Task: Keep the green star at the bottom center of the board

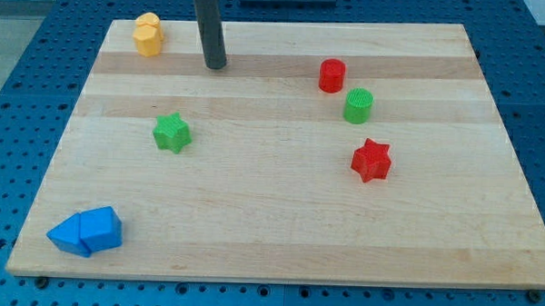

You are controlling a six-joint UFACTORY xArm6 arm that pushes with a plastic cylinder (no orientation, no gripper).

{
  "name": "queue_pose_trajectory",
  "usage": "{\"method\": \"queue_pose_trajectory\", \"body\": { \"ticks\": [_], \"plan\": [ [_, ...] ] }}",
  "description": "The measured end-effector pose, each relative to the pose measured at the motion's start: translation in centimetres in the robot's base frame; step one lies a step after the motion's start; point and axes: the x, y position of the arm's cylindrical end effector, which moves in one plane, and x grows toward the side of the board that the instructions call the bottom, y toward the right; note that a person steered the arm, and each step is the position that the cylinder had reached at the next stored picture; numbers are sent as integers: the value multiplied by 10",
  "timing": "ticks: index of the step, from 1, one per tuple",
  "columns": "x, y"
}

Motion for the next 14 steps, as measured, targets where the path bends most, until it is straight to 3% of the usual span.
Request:
{"method": "queue_pose_trajectory", "body": {
  "ticks": [2, 5, 7, 9, 12, 14],
  "plan": [
    [28, 7],
    [64, -112],
    [114, -71],
    [133, -17],
    [141, -88],
    [155, -38]
  ]
}}
